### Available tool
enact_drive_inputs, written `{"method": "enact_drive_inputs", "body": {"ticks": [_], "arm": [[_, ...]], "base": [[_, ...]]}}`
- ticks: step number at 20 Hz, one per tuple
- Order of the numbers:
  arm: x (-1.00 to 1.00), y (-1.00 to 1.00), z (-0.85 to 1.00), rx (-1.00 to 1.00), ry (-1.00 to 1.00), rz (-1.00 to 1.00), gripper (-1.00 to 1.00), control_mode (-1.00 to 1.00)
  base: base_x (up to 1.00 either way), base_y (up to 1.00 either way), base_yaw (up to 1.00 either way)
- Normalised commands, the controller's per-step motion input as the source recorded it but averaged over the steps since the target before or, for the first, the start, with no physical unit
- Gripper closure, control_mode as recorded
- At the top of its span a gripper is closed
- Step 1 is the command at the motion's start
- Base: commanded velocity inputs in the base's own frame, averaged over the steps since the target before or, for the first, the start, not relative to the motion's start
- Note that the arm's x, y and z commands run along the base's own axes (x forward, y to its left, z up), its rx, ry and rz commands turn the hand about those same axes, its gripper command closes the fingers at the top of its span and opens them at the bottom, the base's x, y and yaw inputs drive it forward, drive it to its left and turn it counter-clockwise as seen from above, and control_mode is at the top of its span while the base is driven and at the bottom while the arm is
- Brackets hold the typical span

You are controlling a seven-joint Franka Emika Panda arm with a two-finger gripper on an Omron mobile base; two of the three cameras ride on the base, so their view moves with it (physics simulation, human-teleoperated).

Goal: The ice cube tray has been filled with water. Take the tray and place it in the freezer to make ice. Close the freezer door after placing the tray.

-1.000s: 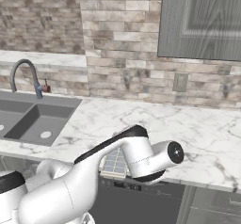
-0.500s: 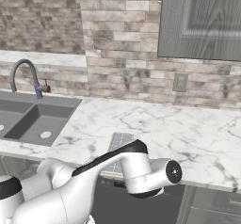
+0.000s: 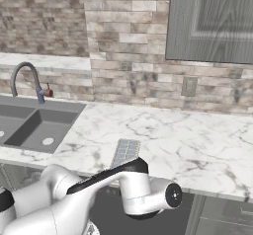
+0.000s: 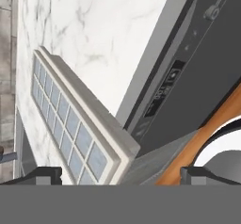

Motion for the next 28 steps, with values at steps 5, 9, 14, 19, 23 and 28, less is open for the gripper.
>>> {"method": "enact_drive_inputs", "body": {"ticks": [5,9,14,19,23,28], "arm": [[0.00,0.19,-0.09,0.02,-0.01,0.00,-1.00,-1.00],[0.00,0.22,-0.09,0.00,0.00,0.03,-1.00,-1.00],[0.00,0.20,-0.10,0.00,0.00,0.04,-1.00,-1.00],[0.03,0.26,-0.12,0.00,0.00,0.02,-1.00,-1.00],[0.07,0.05,-0.02,0.00,0.00,0.00,-1.00,-1.00],[0.05,0.00,0.00,0.00,-0.01,0.00,-1.00,-1.00]], "base": [[0.00,0.00,0.00],[0.00,0.00,0.00],[0.00,0.00,0.00],[0.00,0.00,0.00],[0.00,0.00,0.00],[0.00,0.00,0.00]]}}
